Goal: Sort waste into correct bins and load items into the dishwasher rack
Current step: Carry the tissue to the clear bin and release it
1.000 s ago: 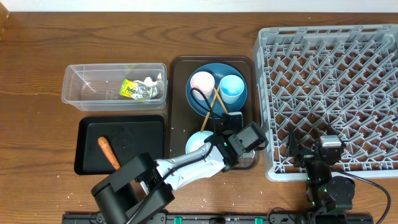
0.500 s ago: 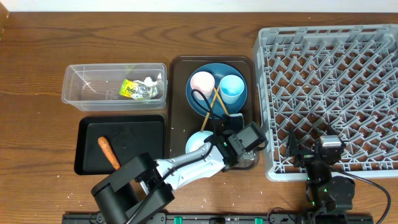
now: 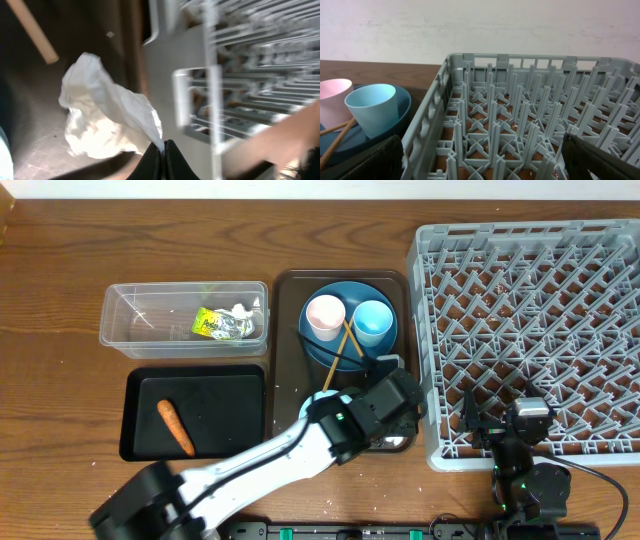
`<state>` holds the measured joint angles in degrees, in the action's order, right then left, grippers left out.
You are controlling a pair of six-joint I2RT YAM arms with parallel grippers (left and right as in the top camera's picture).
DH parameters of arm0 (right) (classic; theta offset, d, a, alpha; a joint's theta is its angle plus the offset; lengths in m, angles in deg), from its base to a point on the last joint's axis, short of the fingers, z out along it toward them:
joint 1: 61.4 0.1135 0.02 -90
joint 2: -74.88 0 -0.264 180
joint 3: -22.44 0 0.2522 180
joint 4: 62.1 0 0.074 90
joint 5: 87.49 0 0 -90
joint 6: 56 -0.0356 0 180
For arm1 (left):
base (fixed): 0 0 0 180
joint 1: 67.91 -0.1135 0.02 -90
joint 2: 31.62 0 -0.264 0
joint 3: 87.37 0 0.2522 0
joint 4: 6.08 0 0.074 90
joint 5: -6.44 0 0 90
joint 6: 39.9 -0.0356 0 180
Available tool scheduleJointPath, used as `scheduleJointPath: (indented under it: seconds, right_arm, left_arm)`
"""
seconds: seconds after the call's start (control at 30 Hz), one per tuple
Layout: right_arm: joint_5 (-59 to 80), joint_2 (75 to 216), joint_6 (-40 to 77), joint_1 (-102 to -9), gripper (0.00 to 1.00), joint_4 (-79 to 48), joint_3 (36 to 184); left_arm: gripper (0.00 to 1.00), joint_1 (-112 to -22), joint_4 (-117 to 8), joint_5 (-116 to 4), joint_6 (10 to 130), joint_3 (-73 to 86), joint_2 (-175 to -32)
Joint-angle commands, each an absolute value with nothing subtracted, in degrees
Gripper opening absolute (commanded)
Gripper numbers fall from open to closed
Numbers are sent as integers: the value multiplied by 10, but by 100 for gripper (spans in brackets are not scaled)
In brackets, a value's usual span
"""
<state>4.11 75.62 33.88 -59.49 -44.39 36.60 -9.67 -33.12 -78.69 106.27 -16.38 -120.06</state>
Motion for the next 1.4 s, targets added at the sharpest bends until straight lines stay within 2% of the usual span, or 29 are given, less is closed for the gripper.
scheduleJointPath:
  seconds: [0.0, 0.23, 0.4, 0.8, 1.03, 1.37]
  right_arm:
    - [40, 756, 347, -599, 99, -442, 365]
    - [40, 756, 347, -599, 99, -442, 365]
    - [40, 756, 347, -599, 99, -442, 365]
    - [40, 756, 347, -599, 99, -442, 365]
    - [40, 756, 347, -599, 99, -442, 365]
    - [40, 756, 347, -599, 99, -442, 365]
  left_arm:
    - [6, -96, -334, -781, 1063, -163, -1159]
    - [6, -120, -330, -782, 1061, -163, -1078]
    - [6, -181, -331, -808, 990, -163, -1039]
    - [6, -431, -332, -817, 940, -163, -1031]
    - [7, -583, -333, -816, 871, -163, -1031]
    - [7, -697, -329, -880, 854, -163, -1101]
